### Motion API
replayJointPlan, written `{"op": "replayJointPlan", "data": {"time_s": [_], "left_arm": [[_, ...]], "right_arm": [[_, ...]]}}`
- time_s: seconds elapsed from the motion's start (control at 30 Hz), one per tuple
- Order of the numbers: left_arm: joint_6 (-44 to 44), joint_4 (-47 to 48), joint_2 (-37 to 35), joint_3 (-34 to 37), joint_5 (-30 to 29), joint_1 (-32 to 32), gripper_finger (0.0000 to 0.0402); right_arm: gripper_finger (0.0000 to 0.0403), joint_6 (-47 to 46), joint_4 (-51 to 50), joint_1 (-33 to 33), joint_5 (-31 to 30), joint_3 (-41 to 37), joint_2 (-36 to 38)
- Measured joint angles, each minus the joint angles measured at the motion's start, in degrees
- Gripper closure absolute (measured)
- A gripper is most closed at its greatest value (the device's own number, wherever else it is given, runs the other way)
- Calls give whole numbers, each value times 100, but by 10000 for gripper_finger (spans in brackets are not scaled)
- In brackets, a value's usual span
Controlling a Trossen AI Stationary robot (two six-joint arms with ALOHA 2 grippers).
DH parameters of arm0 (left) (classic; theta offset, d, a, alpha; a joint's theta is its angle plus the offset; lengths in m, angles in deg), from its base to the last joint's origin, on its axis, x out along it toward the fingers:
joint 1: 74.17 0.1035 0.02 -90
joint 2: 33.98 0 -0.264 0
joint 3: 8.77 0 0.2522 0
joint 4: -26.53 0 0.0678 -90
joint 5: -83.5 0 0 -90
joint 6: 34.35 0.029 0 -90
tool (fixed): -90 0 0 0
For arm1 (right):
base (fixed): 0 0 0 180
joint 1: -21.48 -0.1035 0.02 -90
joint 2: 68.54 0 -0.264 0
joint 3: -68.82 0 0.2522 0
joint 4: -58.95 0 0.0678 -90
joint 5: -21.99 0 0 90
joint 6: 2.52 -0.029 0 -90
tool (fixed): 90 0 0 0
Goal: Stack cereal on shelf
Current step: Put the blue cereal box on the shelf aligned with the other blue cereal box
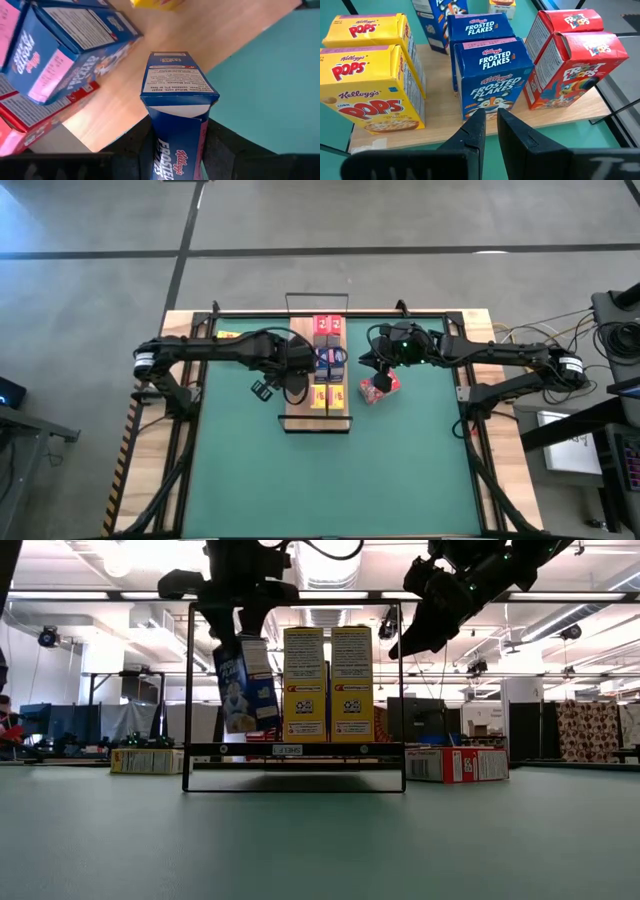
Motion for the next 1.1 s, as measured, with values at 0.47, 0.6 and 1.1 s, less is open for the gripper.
{"op": "replayJointPlan", "data": {"time_s": [0.47,0.6,1.1], "left_arm": [[237,-145,347,0,-22,167,285],[248,-170,391,-4,-26,207,270],[272,-242,328,-72,-457,232,179]], "right_arm": [[365,-15,0,0,-2,0,0],[365,-20,-2,0,-4,0,0],[365,-25,-2,0,-4,0,0]]}}
